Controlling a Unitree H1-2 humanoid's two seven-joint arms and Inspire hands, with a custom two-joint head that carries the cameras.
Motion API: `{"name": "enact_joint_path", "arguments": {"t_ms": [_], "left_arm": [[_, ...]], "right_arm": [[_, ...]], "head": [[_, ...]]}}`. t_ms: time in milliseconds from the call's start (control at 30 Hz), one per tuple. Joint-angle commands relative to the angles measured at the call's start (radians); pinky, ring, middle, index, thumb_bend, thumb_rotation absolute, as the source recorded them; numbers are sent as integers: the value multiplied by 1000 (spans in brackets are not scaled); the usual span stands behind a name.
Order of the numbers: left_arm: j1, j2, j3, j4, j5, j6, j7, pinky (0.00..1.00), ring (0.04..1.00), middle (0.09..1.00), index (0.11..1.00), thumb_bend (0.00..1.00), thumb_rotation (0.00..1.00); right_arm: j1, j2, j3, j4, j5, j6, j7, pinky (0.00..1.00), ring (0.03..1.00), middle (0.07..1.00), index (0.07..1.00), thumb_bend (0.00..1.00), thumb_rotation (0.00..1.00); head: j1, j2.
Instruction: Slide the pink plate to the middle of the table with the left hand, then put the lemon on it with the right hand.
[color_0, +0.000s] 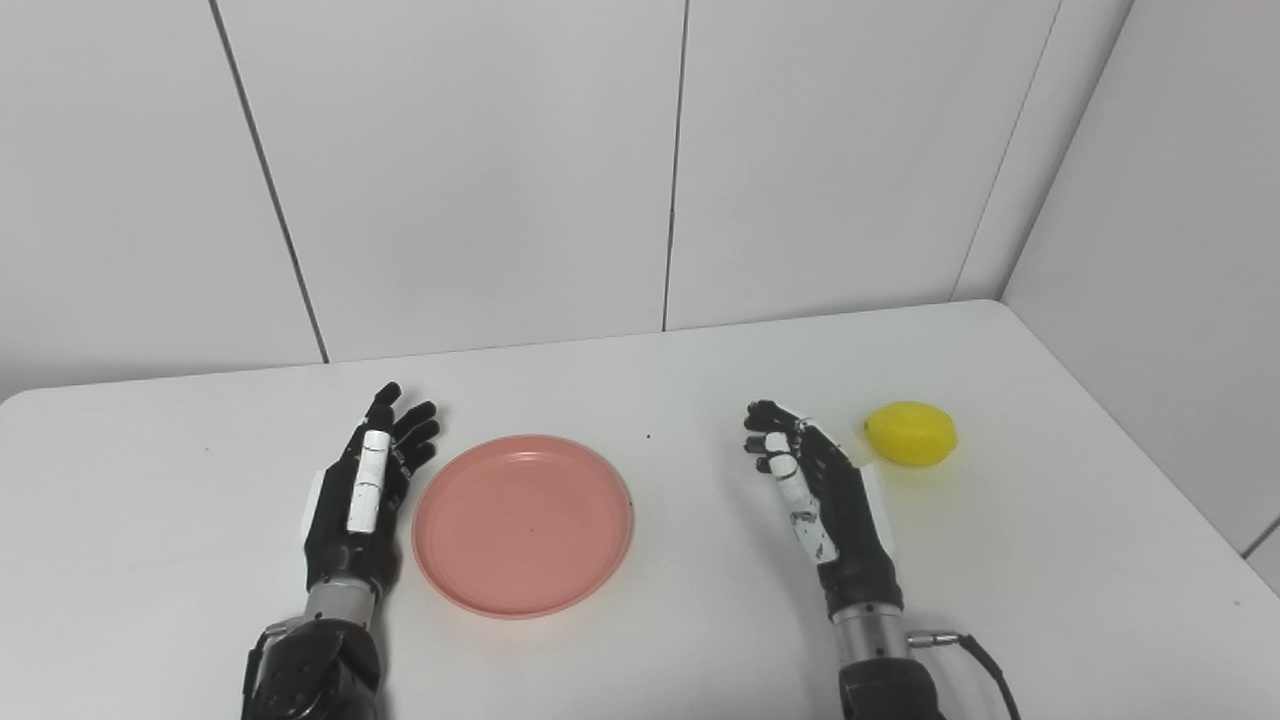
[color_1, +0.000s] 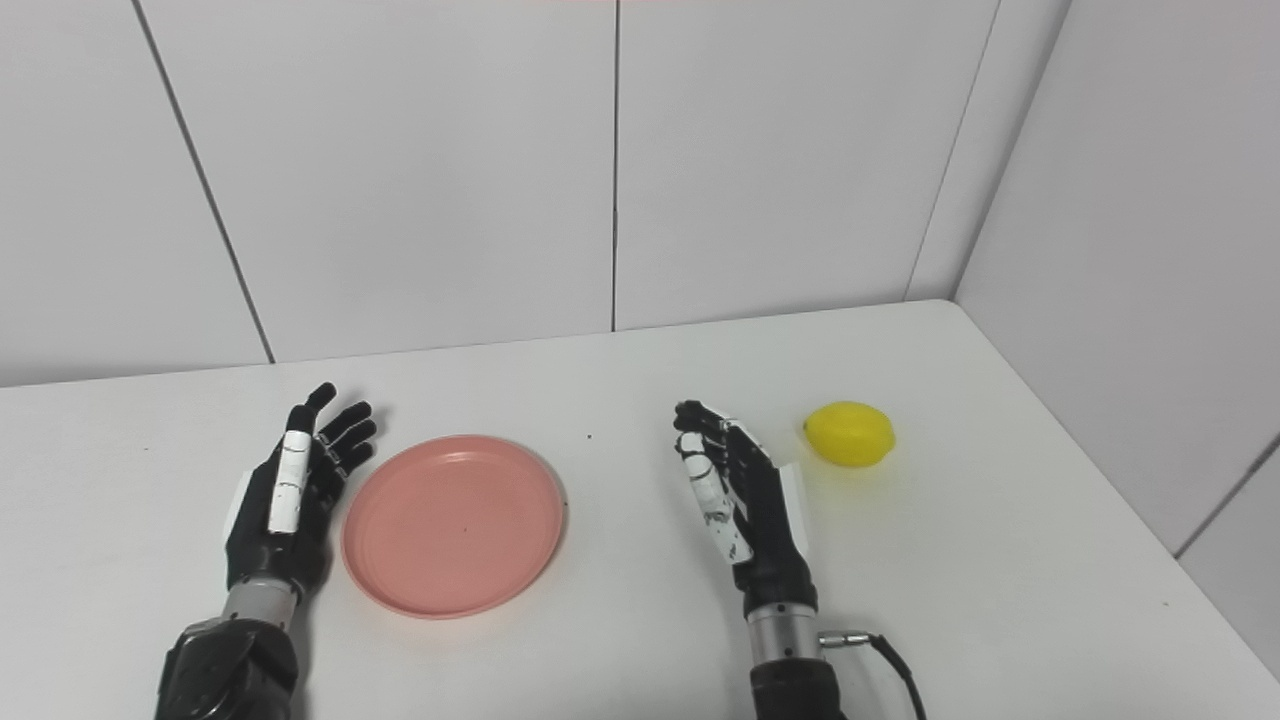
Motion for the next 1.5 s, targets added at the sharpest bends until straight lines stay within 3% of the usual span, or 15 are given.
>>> {"name": "enact_joint_path", "arguments": {"t_ms": [0,233,467,633,767,933,1167,1467], "left_arm": [[-15,4,-2,12,-3,9,-4,861,827,797,888,801,790],[-14,4,-4,14,-1,13,-11,856,825,796,888,801,795],[-9,6,-11,8,4,16,-11,854,819,797,888,806,797],[-6,6,-15,2,6,20,-11,855,819,799,890,803,802],[-7,8,-16,7,2,23,-14,868,826,803,887,794,804],[-5,8,-18,5,4,26,-14,863,822,803,882,802,802],[-3,7,-21,1,2,25,-15,867,819,799,879,802,800],[-4,5,-24,-2,0,33,-13,879,815,798,887,800,802]], "right_arm": [[-46,-24,-9,-40,-32,31,5,637,688,728,733,759,932],[-100,-116,-17,-76,-158,126,24,651,713,736,746,759,951],[-139,-198,-1,-70,-282,167,47,688,765,781,755,783,940],[-165,-273,22,-13,-413,146,18,638,733,770,758,812,951],[-181,-310,41,14,-507,179,22,682,752,781,773,818,949],[-190,-333,43,17,-550,225,66,760,784,796,784,808,908],[-201,-393,53,58,-645,226,58,806,766,762,762,808,882],[-187,-448,24,132,-645,228,37,770,743,747,731,802,862]], "head": [[1,1],[-2,0],[-4,0],[-4,0],[-6,-1],[-6,0],[-4,-1],[-4,-4]]}}
